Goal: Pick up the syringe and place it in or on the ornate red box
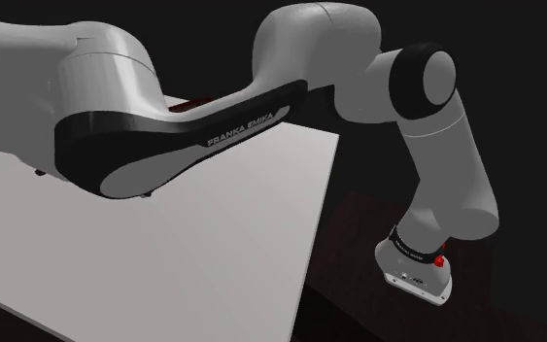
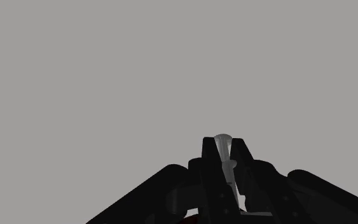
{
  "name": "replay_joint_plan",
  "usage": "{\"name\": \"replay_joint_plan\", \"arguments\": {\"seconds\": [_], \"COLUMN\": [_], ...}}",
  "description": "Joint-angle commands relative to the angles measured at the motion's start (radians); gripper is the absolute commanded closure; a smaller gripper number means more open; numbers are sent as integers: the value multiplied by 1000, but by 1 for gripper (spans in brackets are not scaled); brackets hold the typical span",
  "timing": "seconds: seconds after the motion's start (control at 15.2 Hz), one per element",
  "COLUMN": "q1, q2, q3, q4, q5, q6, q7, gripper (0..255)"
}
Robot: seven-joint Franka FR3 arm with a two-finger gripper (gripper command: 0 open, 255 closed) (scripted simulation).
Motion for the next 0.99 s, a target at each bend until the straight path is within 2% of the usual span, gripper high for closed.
{"name": "replay_joint_plan", "arguments": {"seconds": [0.0,0.59,0.92], "q1": [9,89,-86], "q2": [-3,12,-48], "q3": [0,-18,2], "q4": [23,194,43], "q5": [1,-21,10], "q6": [-20,-128,-24], "q7": [-12,-84,-128], "gripper": [255,255,255]}}
